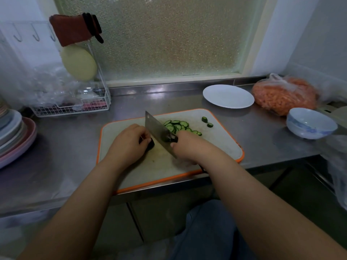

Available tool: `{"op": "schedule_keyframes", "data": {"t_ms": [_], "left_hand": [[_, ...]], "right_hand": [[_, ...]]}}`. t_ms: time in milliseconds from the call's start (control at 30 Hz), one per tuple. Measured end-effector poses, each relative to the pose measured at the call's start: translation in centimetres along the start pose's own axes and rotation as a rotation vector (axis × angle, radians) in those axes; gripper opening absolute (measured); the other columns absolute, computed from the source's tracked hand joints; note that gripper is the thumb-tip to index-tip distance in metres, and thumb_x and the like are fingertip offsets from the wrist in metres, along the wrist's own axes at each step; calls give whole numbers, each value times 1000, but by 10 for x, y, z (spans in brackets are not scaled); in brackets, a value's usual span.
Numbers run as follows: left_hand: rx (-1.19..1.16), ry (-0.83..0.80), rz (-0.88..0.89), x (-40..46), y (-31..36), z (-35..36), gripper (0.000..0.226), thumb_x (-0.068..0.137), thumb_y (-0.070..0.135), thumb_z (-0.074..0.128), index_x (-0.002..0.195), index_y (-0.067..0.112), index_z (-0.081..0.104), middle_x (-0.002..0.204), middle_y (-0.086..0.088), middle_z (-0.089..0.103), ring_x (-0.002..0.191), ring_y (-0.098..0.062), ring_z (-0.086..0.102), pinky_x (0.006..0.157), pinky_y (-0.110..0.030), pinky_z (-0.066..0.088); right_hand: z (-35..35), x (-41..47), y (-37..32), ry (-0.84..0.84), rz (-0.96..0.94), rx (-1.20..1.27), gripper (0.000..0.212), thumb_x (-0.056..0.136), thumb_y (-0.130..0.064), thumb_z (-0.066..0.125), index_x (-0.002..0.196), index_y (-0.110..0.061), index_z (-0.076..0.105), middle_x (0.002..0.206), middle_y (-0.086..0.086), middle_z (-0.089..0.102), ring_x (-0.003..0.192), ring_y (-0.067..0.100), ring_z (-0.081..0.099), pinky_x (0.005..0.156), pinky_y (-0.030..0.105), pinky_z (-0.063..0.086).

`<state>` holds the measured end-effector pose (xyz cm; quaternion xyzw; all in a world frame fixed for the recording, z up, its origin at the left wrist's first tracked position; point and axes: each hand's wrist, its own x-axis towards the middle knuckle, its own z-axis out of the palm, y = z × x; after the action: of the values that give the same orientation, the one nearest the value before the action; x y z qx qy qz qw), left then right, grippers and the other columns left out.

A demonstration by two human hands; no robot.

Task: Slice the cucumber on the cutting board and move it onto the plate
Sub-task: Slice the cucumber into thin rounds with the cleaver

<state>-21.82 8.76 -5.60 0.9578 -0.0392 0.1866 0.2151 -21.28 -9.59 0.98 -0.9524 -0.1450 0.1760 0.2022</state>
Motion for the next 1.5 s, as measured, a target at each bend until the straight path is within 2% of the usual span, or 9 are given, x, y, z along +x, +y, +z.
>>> {"op": "schedule_keyframes", "data": {"t_ms": [67,233,367,733,867,1033,1200,1500], "left_hand": [[2,-34,8,0,0,-2,3,85,22,64,83,20,62,86,3,53,78,-15,49,69,-28,36],[11,26,35,-2,1,3,6,83,17,65,80,19,60,83,4,51,78,-14,44,68,-27,30],[-16,11,17,-1,0,2,12,84,17,64,77,23,56,83,4,52,75,-13,45,65,-25,28],[-28,21,32,-1,1,2,12,82,14,65,76,21,57,82,5,51,75,-12,43,65,-25,27],[-3,30,45,-3,1,2,7,82,14,65,79,18,60,81,6,51,75,-13,44,64,-25,27],[13,27,13,-5,-1,-1,5,85,19,64,82,20,60,84,4,52,76,-14,47,65,-26,31],[12,-9,48,-4,-2,-2,2,85,19,63,83,21,62,85,5,53,79,-14,48,69,-27,35],[-1,25,69,-4,-2,2,8,84,14,63,80,19,58,83,4,51,78,-14,45,67,-26,31]], "right_hand": [[-1,-1,3,8,5,-10,34,99,-28,46,121,-5,55,115,14,61,100,31,60,71,31,45],[4,-10,-2,27,-60,-10,29,98,-28,46,117,-9,56,110,13,62,92,28,58,70,29,43],[1,-19,-7,67,-96,-25,25,98,-27,45,116,-11,54,110,10,60,98,27,57,73,30,42],[4,-16,-16,20,-74,-42,24,97,-21,46,117,-9,53,107,10,61,86,25,55,66,28,40],[19,-5,-14,-6,-36,-16,28,96,-20,47,120,-7,54,113,13,61,100,28,59,74,29,43],[11,0,-3,-14,-30,32,28,97,-24,46,116,-7,59,98,11,61,79,26,56,61,28,45],[3,-4,4,8,-22,20,30,98,-27,46,118,-7,56,103,11,59,82,26,55,66,32,45],[0,-20,-7,47,-108,-7,26,98,-28,46,115,-10,55,102,10,60,82,24,55,64,27,39]]}}
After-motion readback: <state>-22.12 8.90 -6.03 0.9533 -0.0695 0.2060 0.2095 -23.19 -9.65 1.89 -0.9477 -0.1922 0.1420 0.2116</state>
